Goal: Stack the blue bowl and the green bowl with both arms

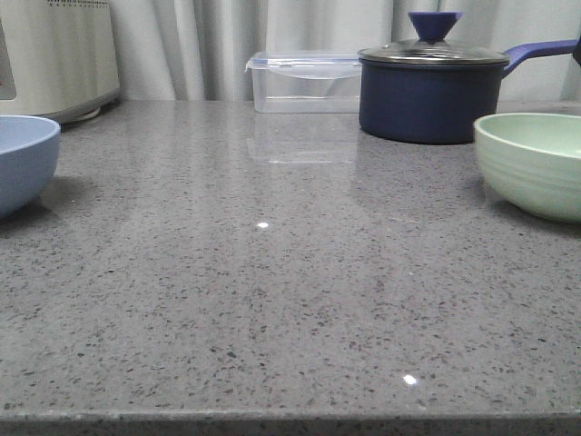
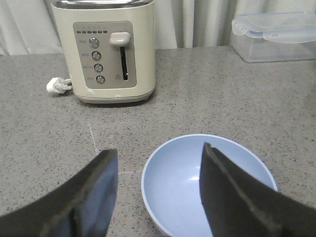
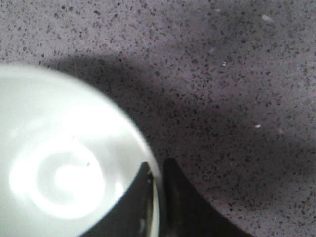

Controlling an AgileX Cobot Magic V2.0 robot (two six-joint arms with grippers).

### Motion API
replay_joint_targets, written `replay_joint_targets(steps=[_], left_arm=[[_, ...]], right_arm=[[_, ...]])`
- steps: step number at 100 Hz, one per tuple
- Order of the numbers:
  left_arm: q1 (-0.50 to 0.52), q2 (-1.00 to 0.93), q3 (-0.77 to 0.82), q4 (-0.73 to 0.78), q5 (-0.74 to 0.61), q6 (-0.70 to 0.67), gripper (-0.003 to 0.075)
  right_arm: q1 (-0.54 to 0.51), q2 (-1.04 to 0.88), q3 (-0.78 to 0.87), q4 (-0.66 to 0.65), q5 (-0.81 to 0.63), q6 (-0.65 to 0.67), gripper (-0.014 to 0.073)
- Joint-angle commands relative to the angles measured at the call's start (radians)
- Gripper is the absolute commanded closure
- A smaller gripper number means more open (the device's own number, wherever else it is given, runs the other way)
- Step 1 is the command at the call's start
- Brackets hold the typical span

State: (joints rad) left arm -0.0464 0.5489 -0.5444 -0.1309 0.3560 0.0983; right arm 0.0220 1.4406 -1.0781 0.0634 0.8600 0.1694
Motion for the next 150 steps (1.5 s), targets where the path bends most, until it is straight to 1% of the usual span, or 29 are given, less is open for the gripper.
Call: replay_joint_targets(steps=[1, 11, 26, 37, 48, 53, 61, 75, 93, 107, 122, 142, 145, 150], left_arm=[[0.003, 0.006, -0.034, -0.013, -0.084, 0.001, 0.0356], [0.003, 0.006, -0.034, -0.013, -0.084, 0.001, 0.0356], [0.003, 0.006, -0.034, -0.013, -0.084, 0.001, 0.0356], [0.003, 0.006, -0.034, -0.013, -0.084, 0.001, 0.0356], [0.003, 0.006, -0.034, -0.013, -0.084, 0.001, 0.0356], [0.003, 0.006, -0.034, -0.013, -0.084, 0.001, 0.0356], [0.003, 0.006, -0.034, -0.013, -0.084, 0.001, 0.0356], [0.003, 0.006, -0.034, -0.013, -0.084, 0.001, 0.0356], [0.003, 0.006, -0.034, -0.013, -0.084, 0.001, 0.0356], [0.003, 0.006, -0.034, -0.013, -0.084, 0.001, 0.0356], [0.003, 0.006, -0.034, -0.013, -0.084, 0.001, 0.0356], [0.003, 0.006, -0.034, -0.013, -0.084, 0.001, 0.0356], [0.003, 0.006, -0.034, -0.013, -0.084, 0.001, 0.0356], [0.003, 0.006, -0.034, -0.013, -0.084, 0.001, 0.0356]], right_arm=[[-0.006, -0.029, -0.032, 0.004, -0.036, 0.000, 0.0625], [-0.006, -0.029, -0.032, 0.004, -0.036, 0.000, 0.0676], [0.000, -0.033, -0.035, 0.009, -0.034, -0.009, 0.0675], [0.029, -0.035, -0.061, 0.020, -0.009, -0.026, 0.0675], [0.065, -0.034, -0.107, 0.067, 0.013, -0.059, 0.0675], [0.084, -0.032, -0.131, 0.120, 0.012, -0.083, 0.0675], [0.131, -0.020, -0.162, 0.192, 0.000, -0.130, 0.0675], [0.232, 0.014, -0.195, 0.258, -0.044, -0.179, 0.0675], [0.370, 0.082, -0.246, 0.265, -0.072, -0.179, 0.0675], [0.437, 0.149, -0.308, 0.265, -0.076, -0.180, 0.0675], [0.461, 0.197, -0.351, 0.264, -0.061, -0.199, 0.0675], [0.463, 0.215, -0.352, 0.264, -0.060, -0.213, 0.0670], [0.463, 0.215, -0.352, 0.264, -0.060, -0.213, 0.0661], [0.463, 0.215, -0.352, 0.264, -0.060, -0.214, 0.0621]])
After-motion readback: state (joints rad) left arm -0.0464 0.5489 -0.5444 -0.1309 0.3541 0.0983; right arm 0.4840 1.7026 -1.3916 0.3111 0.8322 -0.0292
